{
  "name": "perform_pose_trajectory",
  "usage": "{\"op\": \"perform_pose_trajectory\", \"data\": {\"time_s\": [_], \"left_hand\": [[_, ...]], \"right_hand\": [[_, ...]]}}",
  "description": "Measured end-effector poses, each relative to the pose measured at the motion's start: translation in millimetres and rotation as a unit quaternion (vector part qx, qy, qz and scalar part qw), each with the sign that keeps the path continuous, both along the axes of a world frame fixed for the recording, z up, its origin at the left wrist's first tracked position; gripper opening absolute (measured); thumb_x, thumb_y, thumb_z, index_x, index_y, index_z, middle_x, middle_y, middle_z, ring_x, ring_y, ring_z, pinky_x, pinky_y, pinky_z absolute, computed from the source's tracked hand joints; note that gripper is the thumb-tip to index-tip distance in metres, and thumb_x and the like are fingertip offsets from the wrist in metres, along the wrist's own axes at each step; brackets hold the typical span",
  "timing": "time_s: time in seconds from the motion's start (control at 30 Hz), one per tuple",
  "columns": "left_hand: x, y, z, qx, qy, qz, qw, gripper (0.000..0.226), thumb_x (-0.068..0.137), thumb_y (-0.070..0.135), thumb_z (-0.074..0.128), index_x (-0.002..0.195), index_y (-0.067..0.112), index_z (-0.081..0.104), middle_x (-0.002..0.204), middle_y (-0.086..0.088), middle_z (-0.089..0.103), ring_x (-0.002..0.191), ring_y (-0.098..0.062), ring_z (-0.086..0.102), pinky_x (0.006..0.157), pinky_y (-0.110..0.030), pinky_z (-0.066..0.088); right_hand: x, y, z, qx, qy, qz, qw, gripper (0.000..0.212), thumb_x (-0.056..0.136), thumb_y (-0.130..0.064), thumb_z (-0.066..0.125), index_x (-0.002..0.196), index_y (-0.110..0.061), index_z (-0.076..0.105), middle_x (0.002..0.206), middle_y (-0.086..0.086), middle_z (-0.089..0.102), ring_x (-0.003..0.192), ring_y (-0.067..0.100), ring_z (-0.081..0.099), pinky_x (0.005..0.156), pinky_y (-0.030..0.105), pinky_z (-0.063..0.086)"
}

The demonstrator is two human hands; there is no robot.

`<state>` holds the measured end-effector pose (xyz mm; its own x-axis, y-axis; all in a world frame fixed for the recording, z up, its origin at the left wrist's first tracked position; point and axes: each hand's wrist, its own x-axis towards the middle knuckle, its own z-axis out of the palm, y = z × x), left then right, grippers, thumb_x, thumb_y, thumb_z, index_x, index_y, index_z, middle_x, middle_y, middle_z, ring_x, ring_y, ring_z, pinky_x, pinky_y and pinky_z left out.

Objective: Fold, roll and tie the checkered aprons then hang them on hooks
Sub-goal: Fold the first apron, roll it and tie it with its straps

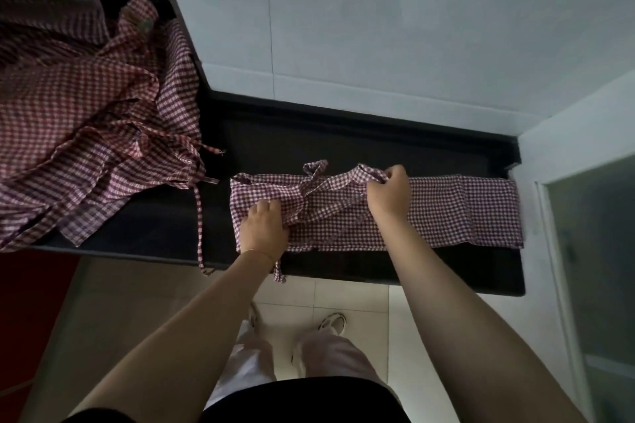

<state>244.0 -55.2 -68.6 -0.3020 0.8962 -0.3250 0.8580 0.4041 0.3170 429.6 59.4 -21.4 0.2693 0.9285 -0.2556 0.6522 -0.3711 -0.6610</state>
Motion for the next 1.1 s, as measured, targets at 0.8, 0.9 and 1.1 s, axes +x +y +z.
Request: {"op": "perform_pose_trajectory", "data": {"time_s": [0.8,0.9,1.1], "left_hand": [[-5.3,-16.3,-0.3,0.041,0.016,-0.048,0.998,0.073,0.091,0.017,0.052,0.155,0.033,0.02,0.154,-0.012,0.027,0.14,-0.034,0.028,0.111,-0.051,0.033],[-6.1,-23.6,-4.2,0.041,0.005,-0.057,0.997,0.077,0.093,0.017,0.052,0.157,0.036,0.013,0.162,-0.011,0.017,0.149,-0.034,0.013,0.118,-0.052,0.02],[-8.6,-30.0,-10.4,0.022,0.013,-0.086,0.996,0.083,0.094,0.018,0.051,0.156,0.041,0.001,0.166,-0.005,-0.001,0.152,-0.033,-0.006,0.12,-0.053,0.012]], "right_hand": [[38.0,-14.9,-15.9,-0.179,-0.186,0.263,0.93,0.052,0.089,-0.065,0.056,0.109,-0.017,0.063,0.111,-0.001,0.066,0.104,0.023,0.062,0.105,0.051,0.041],[37.6,-13.1,-14.4,-0.193,-0.155,0.221,0.943,0.044,0.098,-0.055,0.049,0.085,-0.015,0.061,0.09,0.002,0.064,0.087,0.021,0.062,0.097,0.047,0.048],[58.7,-12.9,-6.2,0.015,-0.12,0.062,0.991,0.005,0.095,-0.015,0.061,0.095,-0.015,0.066,0.093,-0.002,0.064,0.086,0.014,0.062,0.075,0.024,0.046]]}}
